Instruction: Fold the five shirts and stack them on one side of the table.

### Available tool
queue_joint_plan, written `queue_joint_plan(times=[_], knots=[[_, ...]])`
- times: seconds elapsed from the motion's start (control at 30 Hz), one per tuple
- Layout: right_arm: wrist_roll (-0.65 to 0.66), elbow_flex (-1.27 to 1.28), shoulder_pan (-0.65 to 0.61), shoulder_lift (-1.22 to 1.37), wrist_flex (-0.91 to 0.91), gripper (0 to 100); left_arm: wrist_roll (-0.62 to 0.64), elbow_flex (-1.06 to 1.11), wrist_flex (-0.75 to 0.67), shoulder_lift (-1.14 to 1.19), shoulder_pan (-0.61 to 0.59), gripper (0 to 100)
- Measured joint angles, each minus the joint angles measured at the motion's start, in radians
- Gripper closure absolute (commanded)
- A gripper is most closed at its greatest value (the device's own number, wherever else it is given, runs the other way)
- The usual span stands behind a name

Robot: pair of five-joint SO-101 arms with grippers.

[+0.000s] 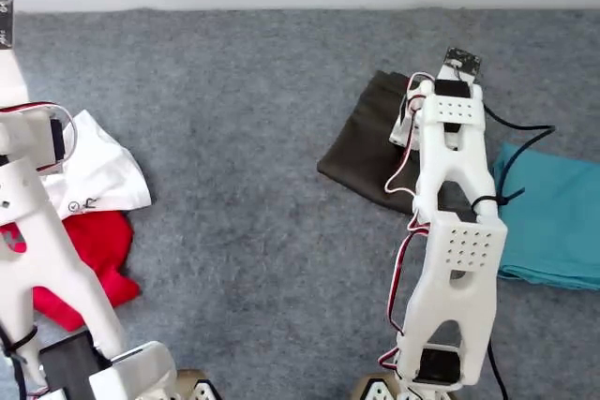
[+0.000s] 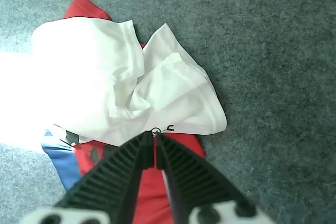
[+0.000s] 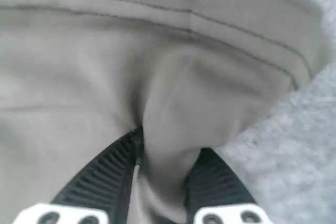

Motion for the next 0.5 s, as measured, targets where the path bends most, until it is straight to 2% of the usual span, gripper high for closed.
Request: queue_joint_plan(times=[0.3, 0.5], knots=[[0.224, -0.173, 0.02, -0.115, 0.365, 98.9, 0.0, 0.0, 0.0, 0.0, 0.0, 98], [0.483, -0.186, 0.157, -0.247, 0.384, 98.9, 0.0, 0.0, 0.0, 0.0, 0.0, 98]])
